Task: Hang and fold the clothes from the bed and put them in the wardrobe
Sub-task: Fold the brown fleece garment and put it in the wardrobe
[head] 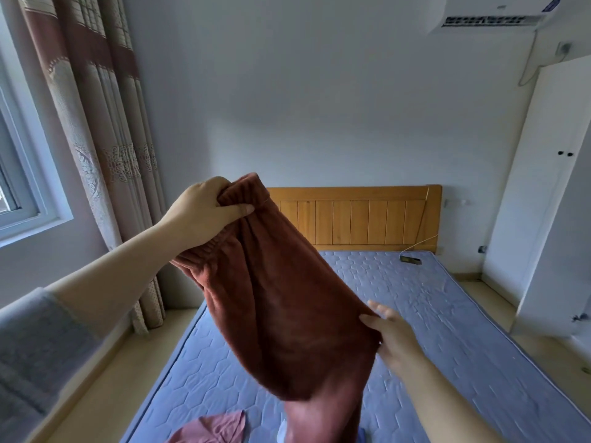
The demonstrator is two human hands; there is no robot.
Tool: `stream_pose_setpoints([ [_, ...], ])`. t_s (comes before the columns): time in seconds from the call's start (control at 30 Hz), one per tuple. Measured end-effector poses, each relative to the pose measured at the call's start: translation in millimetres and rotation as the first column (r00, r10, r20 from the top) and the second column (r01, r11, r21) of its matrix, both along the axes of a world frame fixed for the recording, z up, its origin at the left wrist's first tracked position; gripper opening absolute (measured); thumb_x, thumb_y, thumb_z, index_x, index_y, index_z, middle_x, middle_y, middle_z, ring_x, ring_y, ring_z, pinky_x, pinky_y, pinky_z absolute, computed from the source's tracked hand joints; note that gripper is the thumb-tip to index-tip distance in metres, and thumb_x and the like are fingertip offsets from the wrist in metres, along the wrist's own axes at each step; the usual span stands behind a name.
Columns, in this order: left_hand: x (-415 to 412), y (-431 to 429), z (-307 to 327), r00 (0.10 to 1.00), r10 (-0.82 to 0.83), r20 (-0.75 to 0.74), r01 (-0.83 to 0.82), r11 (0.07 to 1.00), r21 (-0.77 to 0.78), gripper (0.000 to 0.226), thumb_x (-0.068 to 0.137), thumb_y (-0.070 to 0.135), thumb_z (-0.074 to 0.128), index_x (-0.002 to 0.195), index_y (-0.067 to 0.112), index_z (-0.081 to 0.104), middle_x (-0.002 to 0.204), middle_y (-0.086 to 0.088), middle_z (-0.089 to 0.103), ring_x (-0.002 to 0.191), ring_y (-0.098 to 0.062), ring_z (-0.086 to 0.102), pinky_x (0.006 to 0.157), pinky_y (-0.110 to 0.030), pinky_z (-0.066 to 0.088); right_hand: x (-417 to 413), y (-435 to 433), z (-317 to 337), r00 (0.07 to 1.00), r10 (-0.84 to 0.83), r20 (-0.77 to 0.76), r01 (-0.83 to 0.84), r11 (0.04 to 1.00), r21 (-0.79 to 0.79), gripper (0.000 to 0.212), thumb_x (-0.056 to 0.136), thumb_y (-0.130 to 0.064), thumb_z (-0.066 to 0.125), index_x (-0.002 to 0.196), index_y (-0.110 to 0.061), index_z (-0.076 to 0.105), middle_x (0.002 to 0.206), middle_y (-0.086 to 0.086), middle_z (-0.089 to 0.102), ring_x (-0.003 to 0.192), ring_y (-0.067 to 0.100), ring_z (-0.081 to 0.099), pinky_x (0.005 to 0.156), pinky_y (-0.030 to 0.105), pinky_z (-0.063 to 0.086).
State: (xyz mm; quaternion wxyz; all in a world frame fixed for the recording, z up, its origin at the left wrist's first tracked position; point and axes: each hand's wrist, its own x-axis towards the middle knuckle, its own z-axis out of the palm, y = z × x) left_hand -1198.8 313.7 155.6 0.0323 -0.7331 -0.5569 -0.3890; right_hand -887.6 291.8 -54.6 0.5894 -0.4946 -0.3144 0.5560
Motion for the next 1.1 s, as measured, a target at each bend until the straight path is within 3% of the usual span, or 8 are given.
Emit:
stream_pose_setpoints([
  [0.1,6.7,-6.9,-22.1,0.999,0.029,0.024,-0.027,0.998,-0.053,0.033,0.08,0.049,0.07,0.091,0.019,0.062,0.084,0.001,0.063,0.082,-0.022,0.057,0.07,-0.034,0.039,39.7,-2.7,2.9,0.987,-0.097,0.125,0.085,0.991,0.1,0.02,0.084,0.0,0.067,0.104,-0.001,0.066,0.104,0.014,0.069,0.094,0.027,0.065,0.08,0.032,0.05],
  [0.2,15.0,-17.5,-39.3,0.997,0.044,0.066,-0.039,0.995,-0.087,0.034,0.08,0.05,0.07,0.081,0.018,0.059,0.078,0.001,0.062,0.078,-0.021,0.056,0.065,-0.033,0.038,66.3,-15.1,11.0,0.904,-0.158,0.397,0.11,0.984,0.143,0.006,0.085,-0.012,0.072,0.085,-0.007,0.073,0.083,0.012,0.072,0.077,0.024,0.065,0.072,0.034,0.052],
  [0.27,19.9,-27.5,-44.1,0.997,0.041,0.067,-0.035,0.995,-0.095,0.037,0.08,0.052,0.069,0.077,0.017,0.057,0.075,0.001,0.06,0.075,-0.019,0.055,0.061,-0.032,0.036,78.2,-29.4,16.0,0.78,-0.182,0.599,0.106,0.981,0.161,0.017,0.086,-0.022,0.072,0.076,-0.008,0.073,0.076,0.015,0.071,0.071,0.028,0.065,0.069,0.04,0.051],
  [0.37,26.2,-46.6,-44.4,0.999,0.015,0.04,-0.011,0.996,-0.086,0.044,0.08,0.057,0.066,0.076,0.014,0.057,0.074,0.0,0.061,0.071,-0.016,0.054,0.059,-0.03,0.035,91.6,-64.4,20.8,0.651,-0.181,0.737,0.066,0.981,0.183,0.032,0.091,-0.032,0.066,0.08,-0.002,0.072,0.08,0.021,0.07,0.072,0.03,0.065,0.065,0.037,0.045],
  [0.53,34.7,-90.2,-48.6,0.996,-0.072,0.053,0.078,0.99,-0.115,0.047,0.079,0.063,0.063,0.075,0.017,0.057,0.074,-0.002,0.062,0.07,-0.015,0.055,0.058,-0.028,0.038,104.3,-131.2,19.1,0.526,-0.244,0.815,0.13,0.97,0.207,0.051,0.099,-0.038,0.05,0.084,0.009,0.063,0.07,0.017,0.057,0.067,0.022,0.052,0.06,0.033,0.032],
  [0.67,31.7,-130.4,-66.8,0.989,-0.123,0.083,0.136,0.975,-0.177,0.048,0.078,0.065,0.062,0.077,0.017,0.059,0.075,0.0,0.064,0.071,-0.017,0.056,0.058,-0.029,0.038,102.1,-186.2,9.5,0.477,-0.321,0.818,0.216,0.945,0.245,0.046,0.098,-0.04,0.05,0.084,0.0,0.067,0.077,0.016,0.066,0.072,0.027,0.06,0.063,0.034,0.04],
  [0.83,23.0,-175.2,-105.5,0.983,-0.141,0.121,0.168,0.952,-0.256,0.051,0.078,0.063,0.063,0.073,0.013,0.057,0.072,0.0,0.062,0.07,-0.017,0.056,0.058,-0.03,0.037,94.9,-241.8,-16.1,0.467,-0.326,0.822,0.27,0.938,0.218,0.039,0.097,-0.036,0.054,0.079,-0.003,0.065,0.074,0.015,0.064,0.072,0.03,0.06,0.069,0.043,0.047],
  [1.1,14.1,-190.0,-170.1,0.988,-0.096,0.12,0.139,0.892,-0.43,0.05,0.08,0.059,0.065,0.07,0.011,0.052,0.07,-0.001,0.057,0.066,-0.014,0.051,0.056,-0.03,0.035,79.3,-255.4,-72.3,0.475,-0.204,0.856,0.275,0.958,0.076,0.033,0.097,-0.03,0.057,0.082,-0.002,0.067,0.077,0.012,0.066,0.077,0.029,0.06,0.069,0.037,0.041],
])
